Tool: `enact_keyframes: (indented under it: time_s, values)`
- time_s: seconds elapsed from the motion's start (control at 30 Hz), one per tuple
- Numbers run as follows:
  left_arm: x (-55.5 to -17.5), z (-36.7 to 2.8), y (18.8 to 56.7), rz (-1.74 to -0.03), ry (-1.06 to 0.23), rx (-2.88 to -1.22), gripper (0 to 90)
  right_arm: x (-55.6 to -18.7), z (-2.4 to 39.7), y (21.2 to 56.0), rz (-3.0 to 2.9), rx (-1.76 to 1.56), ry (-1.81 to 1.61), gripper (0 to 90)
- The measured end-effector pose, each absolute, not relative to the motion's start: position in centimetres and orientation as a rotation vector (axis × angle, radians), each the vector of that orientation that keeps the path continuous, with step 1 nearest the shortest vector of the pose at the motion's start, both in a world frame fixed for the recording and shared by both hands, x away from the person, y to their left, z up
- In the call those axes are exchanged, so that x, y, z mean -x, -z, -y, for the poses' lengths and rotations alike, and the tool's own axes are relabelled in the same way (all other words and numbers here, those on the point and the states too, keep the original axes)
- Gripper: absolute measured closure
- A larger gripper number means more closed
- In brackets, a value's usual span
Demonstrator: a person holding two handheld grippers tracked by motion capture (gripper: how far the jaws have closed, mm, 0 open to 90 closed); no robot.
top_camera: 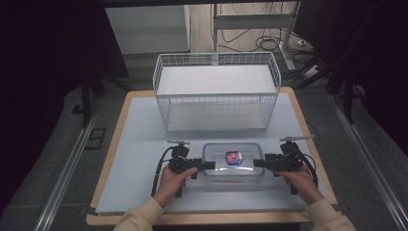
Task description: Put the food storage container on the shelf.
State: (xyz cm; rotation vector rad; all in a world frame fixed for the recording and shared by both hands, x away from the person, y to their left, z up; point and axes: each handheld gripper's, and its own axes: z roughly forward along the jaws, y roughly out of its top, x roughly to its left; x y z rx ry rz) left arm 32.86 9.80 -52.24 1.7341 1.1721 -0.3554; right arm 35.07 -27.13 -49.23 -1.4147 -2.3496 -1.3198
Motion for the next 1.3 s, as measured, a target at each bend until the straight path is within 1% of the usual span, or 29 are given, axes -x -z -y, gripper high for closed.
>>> enact_keyframes:
  time_s: [0.37, 0.4, 0.43, 0.47, 0.57, 0.63, 0.67, 0.7, 0.73, 0.87, 1.13, 1.3]
  values:
    - [-32.8, -9.8, 52.3, -1.175, 0.351, -1.73, 28.1, -35.9, 26.5, 50.0, 2.225, 1.391, 1.271, 19.2]
    - [-32.8, -9.8, 52.3, -1.174, 0.35, -1.728, 28.1, -36.0, 26.5, 50.0, 2.216, 1.398, 1.269, 20.6]
    - [-32.7, -9.8, 52.3, -1.173, 0.346, -1.723, 28.1, -36.1, 26.8, 50.0, 2.191, 1.411, 1.266, 24.9]
    - [-32.7, -9.8, 52.3, -1.173, 0.346, -1.723, 28.1, -36.0, 26.9, 49.9, 2.187, 1.41, 1.262, 26.8]
    - [-32.5, -9.8, 52.3, -1.165, 0.33, -1.723, 29.0, -35.8, 27.1, 49.7, 2.189, 1.413, 1.256, 28.6]
    - [-32.0, -9.8, 52.0, -1.156, 0.3, -1.723, 30.6, -35.5, 27.2, 49.6, 2.179, 1.422, 1.274, 32.2]
    - [-32.0, -9.8, 52.0, -1.156, 0.3, -1.723, 31.6, -35.5, 27.2, 49.6, 2.179, 1.422, 1.274, 32.2]
    - [-31.8, -9.8, 51.9, -1.154, 0.286, -1.726, 32.7, -35.2, 27.6, 49.5, 2.146, 1.432, 1.299, 36.5]
    - [-31.7, -9.8, 51.9, -1.152, 0.277, -1.72, 33.6, -35.0, 27.7, 49.5, 2.141, 1.431, 1.309, 37.9]
    - [-30.9, -9.9, 51.7, -1.129, 0.238, -1.713, 36.4, -34.6, 27.9, 49.3, 2.137, 1.43, 1.334, 40.8]
    - [-30.0, -10.1, 51.4, -1.124, 0.217, -1.695, 41.8, -33.6, 28.1, 48.9, 2.156, 1.418, 1.367, 43.7]
    - [-29.6, -10.0, 51.4, -1.109, 0.19, -1.692, 42.9, -33.2, 28.4, 48.9, 2.139, 1.413, 1.387, 46.0]
